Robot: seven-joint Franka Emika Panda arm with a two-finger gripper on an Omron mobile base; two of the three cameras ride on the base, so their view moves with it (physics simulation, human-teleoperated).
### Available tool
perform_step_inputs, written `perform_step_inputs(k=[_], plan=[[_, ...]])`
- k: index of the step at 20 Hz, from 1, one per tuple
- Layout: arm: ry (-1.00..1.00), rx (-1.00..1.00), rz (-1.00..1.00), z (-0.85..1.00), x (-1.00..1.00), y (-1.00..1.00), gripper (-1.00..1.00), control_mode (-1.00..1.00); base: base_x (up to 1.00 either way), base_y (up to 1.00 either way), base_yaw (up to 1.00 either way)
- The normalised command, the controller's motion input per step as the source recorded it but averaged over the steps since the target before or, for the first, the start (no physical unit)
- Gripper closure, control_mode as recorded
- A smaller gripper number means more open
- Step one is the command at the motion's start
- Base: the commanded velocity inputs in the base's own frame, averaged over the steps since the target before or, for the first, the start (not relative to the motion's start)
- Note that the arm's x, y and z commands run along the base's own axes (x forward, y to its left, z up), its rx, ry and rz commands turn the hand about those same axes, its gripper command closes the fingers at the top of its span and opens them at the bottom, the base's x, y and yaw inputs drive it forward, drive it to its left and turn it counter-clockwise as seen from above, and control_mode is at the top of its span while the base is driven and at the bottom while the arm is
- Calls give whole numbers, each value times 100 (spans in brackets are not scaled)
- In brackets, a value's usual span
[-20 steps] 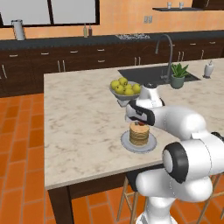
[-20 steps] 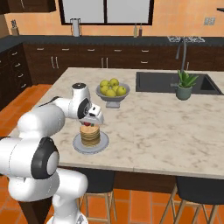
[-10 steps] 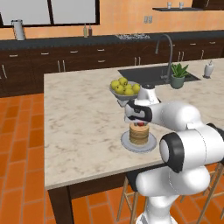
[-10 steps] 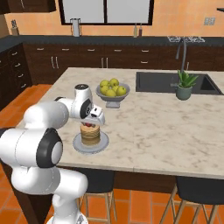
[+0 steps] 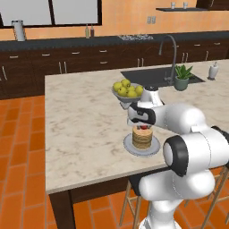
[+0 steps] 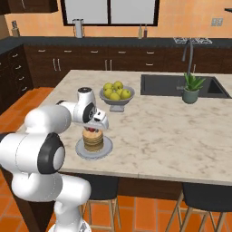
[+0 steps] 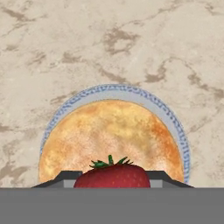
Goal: Take the strawberry from the fridge and place it on top of the pancake, located on the dining counter.
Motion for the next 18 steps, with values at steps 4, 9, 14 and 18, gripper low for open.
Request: perform_step_inputs(k=[4, 9, 14, 18], plan=[[0, 0, 0, -4, -11, 0, -100, -100, 0, 0, 0], [0, 0, 0, 0, -4, 0, -100, -100, 0, 0, 0], [0, -4, 0, 26, 0, 0, -100, -100, 0, 0, 0], [-2, -6, 0, 71, -33, 9, -100, -100, 0, 0, 0]])
